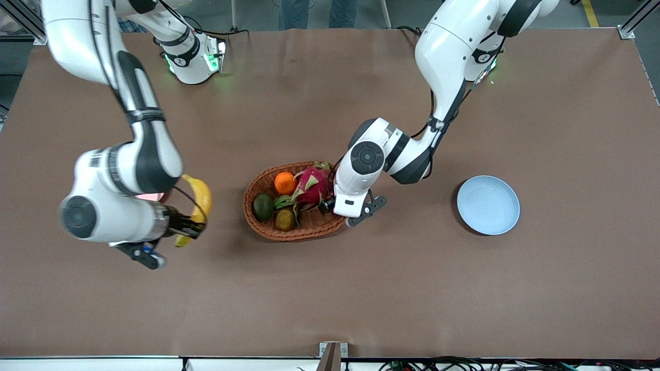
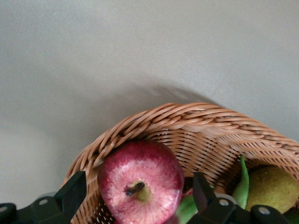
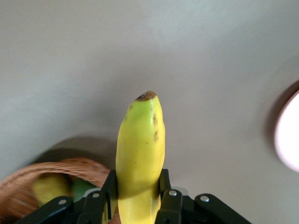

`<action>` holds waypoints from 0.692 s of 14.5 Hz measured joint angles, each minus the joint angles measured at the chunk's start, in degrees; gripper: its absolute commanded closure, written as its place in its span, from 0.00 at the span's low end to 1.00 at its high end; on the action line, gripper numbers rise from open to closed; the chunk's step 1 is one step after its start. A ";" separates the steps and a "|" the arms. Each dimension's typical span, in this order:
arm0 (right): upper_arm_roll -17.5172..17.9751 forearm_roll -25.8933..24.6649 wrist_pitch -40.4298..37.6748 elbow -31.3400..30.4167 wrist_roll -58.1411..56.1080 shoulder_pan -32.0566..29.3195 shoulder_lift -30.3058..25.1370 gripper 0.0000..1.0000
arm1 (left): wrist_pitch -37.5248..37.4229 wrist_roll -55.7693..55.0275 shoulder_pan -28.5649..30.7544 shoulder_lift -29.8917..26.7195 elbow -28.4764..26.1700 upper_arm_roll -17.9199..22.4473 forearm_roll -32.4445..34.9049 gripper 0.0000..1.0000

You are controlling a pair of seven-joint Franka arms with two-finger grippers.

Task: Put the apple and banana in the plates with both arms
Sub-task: 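Lift the banana with the right gripper and carry it to the pink plate, then lower the banana onto the pink plate while the left gripper grasps the apple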

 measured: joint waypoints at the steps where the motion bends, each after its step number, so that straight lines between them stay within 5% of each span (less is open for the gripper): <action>1: -0.01 0.04 0.01 -2.21 -4.70 -2.20 -1.26 0.90 | 0.00 -0.99 0.00 0.00 0.04 0.00 -0.49 0.00; 6: -0.07 0.17 3.09 -15.02 -27.46 -12.57 -7.71 0.90 | 0.00 -7.50 -0.02 0.56 0.07 -0.04 -1.11 0.00; 7: -0.07 0.19 5.53 -18.56 -31.12 -14.15 -9.20 0.90 | 0.12 -8.33 -0.03 0.93 0.09 -0.05 -1.11 0.07; 9: -0.04 0.40 12.04 -26.45 -37.99 -16.91 -11.70 0.90 | 0.95 -11.09 -0.03 1.84 0.65 -0.05 -1.15 0.45; 10: -0.03 1.11 15.21 -30.06 -41.23 -18.30 -12.29 0.90 | 1.14 -12.47 -0.03 2.22 1.14 -0.03 -1.15 0.55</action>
